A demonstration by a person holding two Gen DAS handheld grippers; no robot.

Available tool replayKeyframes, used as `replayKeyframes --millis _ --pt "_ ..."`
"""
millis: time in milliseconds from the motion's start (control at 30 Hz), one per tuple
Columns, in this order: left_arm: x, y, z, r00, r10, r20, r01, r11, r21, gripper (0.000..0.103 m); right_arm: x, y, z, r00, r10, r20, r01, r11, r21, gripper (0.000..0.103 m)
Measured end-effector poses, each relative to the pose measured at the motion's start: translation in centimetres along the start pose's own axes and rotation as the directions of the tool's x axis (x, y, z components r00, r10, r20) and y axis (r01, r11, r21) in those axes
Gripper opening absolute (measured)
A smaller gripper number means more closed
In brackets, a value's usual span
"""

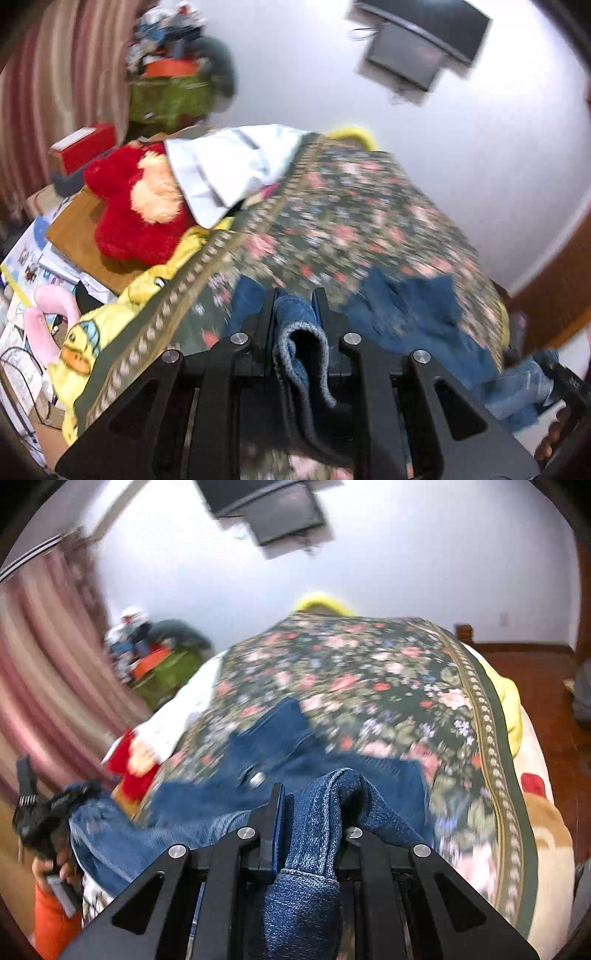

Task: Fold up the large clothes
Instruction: 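Grasp the jacket hem with the left gripper while the right gripper grasps the hem too, then lift the hem with both grippers and fold it over toward the collar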

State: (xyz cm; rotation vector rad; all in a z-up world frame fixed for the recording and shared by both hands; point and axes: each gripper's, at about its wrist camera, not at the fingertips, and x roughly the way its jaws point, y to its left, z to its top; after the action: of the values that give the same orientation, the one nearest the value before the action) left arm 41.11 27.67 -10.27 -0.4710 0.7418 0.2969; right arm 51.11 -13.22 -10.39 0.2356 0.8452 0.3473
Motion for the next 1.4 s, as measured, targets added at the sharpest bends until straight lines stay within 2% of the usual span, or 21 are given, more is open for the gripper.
replayKeyframes --millis 100,200,333,400,533,733,767,800,900,1033,1133,1200,1300,1400 --pt "5.4 0.1 0.5 0.997 0.067 -0.041 -0.067 0.998 0.007 0.017 5.2 -1.3 2.0 0.998 -0.034 -0.046 0.035 0.999 0.023 0.012" --pt "10.5 -0.1 0.1 0.987 0.133 -0.090 -0.130 0.991 0.033 0.018 9.9 -2.3 2.3 0.992 -0.072 -0.102 0.076 0.997 0.029 0.012" --pt "16.6 1.4 -1.1 0.966 0.181 -0.184 -0.178 0.984 0.029 0.019 13.9 -4.3 1.6 0.983 -0.055 -0.173 0.065 0.996 0.055 0.013" --pt "17.7 1.5 -1.8 0.961 0.200 -0.193 -0.195 0.980 0.045 0.019 14.7 -5.2 1.4 0.981 -0.016 -0.195 0.029 0.998 0.063 0.013" --pt "18.5 0.4 -2.5 0.951 0.258 -0.170 -0.232 0.960 0.159 0.022 14.6 -5.5 1.3 0.971 0.012 -0.241 0.000 0.999 0.053 0.013" --pt "18.1 -0.1 -2.7 0.944 0.270 -0.187 -0.222 0.945 0.242 0.030 13.1 -5.8 0.6 0.946 0.002 -0.323 -0.001 1.000 0.003 0.013" --pt "18.0 -0.2 -2.7 0.940 0.284 -0.189 -0.232 0.938 0.257 0.043 12.8 -5.7 0.4 0.938 -0.024 -0.346 0.019 1.000 -0.018 0.013" --pt "17.8 -0.3 -2.8 0.934 0.303 -0.189 -0.247 0.930 0.272 0.050 12.5 -5.6 0.3 0.931 -0.044 -0.362 0.033 0.999 -0.035 0.013" --pt "16.5 -0.5 -2.8 0.931 0.300 -0.210 -0.231 0.926 0.297 0.057 11.4 -5.0 0.0 0.924 -0.090 -0.373 0.064 0.995 -0.081 0.013" --pt "12.1 -0.8 -1.9 0.950 0.254 -0.182 -0.189 0.931 0.312 0.062 9.6 -4.2 0.2 0.924 -0.125 -0.360 0.093 0.990 -0.105 0.013" --pt "8.8 -1.5 -1.3 0.960 0.246 -0.136 -0.186 0.918 0.350 0.072 7.8 -3.9 0.6 0.929 -0.118 -0.350 0.092 0.992 -0.090 0.013" --pt "6.2 -1.9 -1.1 0.968 0.231 -0.094 -0.183 0.914 0.362 0.084 6.1 -4.0 0.8 0.938 -0.112 -0.328 0.094 0.993 -0.069 0.014" --pt "4.0 -2.3 -1.4 0.975 0.214 -0.060 -0.175 0.907 0.383 0.087 3.2 -4.6 0.7 0.947 -0.116 -0.298 0.103 0.993 -0.058 0.014" --pt "3.3 -2.6 -2.5 0.976 0.203 -0.077 -0.154 0.899 0.410 0.087 0.8 -5.1 0.0 0.950 -0.127 -0.286 0.111 0.991 -0.069 0.014"
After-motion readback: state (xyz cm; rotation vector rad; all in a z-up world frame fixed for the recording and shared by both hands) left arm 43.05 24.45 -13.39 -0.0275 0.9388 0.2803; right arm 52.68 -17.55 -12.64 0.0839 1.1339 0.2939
